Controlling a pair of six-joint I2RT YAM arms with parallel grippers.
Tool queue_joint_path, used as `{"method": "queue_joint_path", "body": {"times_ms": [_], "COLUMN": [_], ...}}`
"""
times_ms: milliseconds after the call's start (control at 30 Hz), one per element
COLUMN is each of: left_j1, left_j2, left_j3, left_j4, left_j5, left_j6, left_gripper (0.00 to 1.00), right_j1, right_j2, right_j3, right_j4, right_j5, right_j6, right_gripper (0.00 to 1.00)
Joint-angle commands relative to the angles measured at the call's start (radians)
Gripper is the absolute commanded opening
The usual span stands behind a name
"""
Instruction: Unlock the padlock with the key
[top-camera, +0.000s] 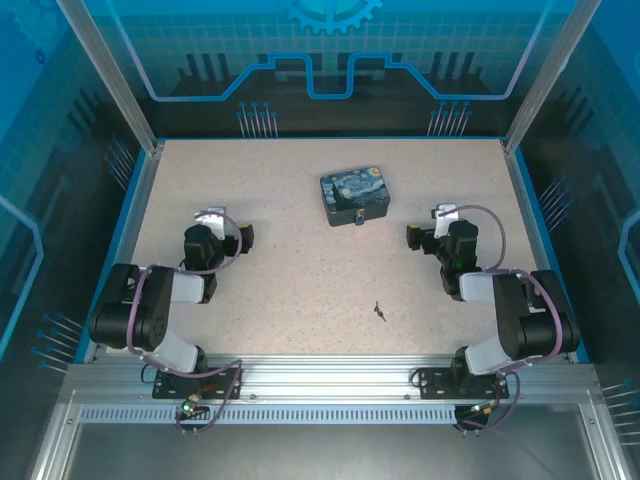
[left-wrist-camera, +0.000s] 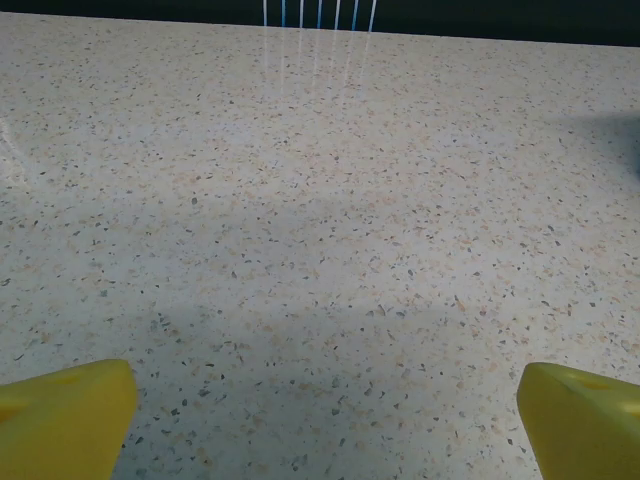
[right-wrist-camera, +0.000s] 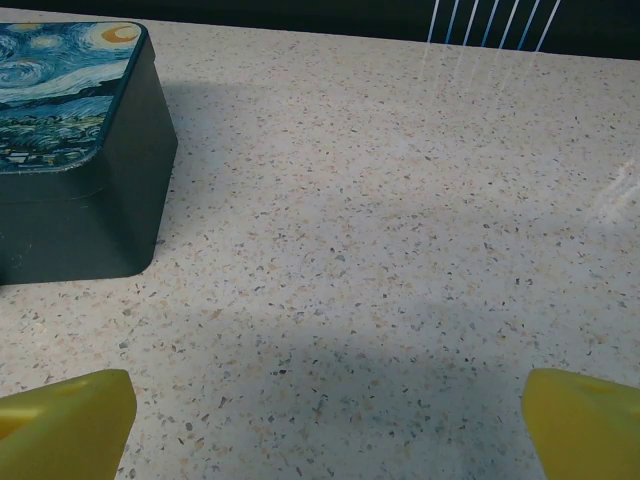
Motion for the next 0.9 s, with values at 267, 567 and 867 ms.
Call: {"method": "queue_joint_path", "body": {"times_ms": [267, 567, 867], "left_j1": [0.008, 0.009, 0.007], "left_j2": [-0.001, -0.001, -0.262], "left_j3": [0.013, 0.014, -0.060], "left_j4": [0.030, 0.027, -0.058], "left_j5": [-0.008, -0.007, -0.097], "left_j6": [-0.001, -0.003, -0.035], "left_gripper": [0.99, 0.99, 0.99], "right_j1": [-0.001, -0.001, -0.004], "right_j2": [0.009, 0.009, -0.143], "right_j3": [0.022, 0.020, 0.168], "right_j4": [0.005, 0.006, -0.394], "right_j5": [-0.003, -0.003, 0.011], "right_j6": [-0.013, -0.013, 0.039], "right_gripper": [1.00, 1.00, 1.00]}}
